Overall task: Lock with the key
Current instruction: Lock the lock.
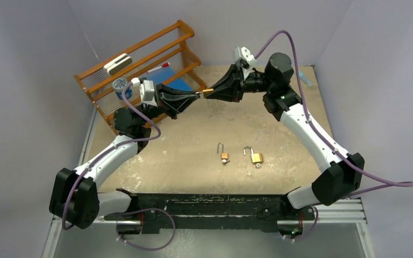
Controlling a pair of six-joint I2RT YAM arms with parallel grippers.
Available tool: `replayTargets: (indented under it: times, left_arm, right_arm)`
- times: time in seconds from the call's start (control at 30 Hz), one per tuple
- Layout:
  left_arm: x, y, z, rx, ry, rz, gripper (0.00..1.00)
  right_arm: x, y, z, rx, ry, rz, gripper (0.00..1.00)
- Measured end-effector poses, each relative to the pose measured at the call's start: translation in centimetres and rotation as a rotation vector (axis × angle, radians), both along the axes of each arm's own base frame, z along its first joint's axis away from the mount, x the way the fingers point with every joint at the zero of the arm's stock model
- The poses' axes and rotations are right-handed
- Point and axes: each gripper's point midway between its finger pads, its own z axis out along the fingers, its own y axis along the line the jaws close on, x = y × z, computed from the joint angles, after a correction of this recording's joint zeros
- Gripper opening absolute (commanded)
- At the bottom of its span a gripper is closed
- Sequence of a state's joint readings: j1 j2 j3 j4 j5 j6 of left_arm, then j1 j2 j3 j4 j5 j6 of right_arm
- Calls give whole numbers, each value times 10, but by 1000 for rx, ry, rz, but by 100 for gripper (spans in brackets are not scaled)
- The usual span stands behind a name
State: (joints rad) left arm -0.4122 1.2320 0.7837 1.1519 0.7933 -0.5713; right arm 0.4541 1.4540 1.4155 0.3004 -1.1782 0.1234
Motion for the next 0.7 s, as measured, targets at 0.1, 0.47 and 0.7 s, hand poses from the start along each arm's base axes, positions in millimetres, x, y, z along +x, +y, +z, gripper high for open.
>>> replayTargets:
  times: [0.1, 0.47, 0.7]
  left_arm:
    - [0, 1, 5, -30, -14, -4, 0]
    - [4, 6, 20, -141, -65, -1, 0]
    - [1, 7, 25, -124, -95, 30, 0]
  right_arm:
    - [0, 4, 3, 15, -13, 11, 0]
    - [4, 21, 10, 81, -15, 71, 0]
    - [-2, 24, 11, 82, -20, 91, 0]
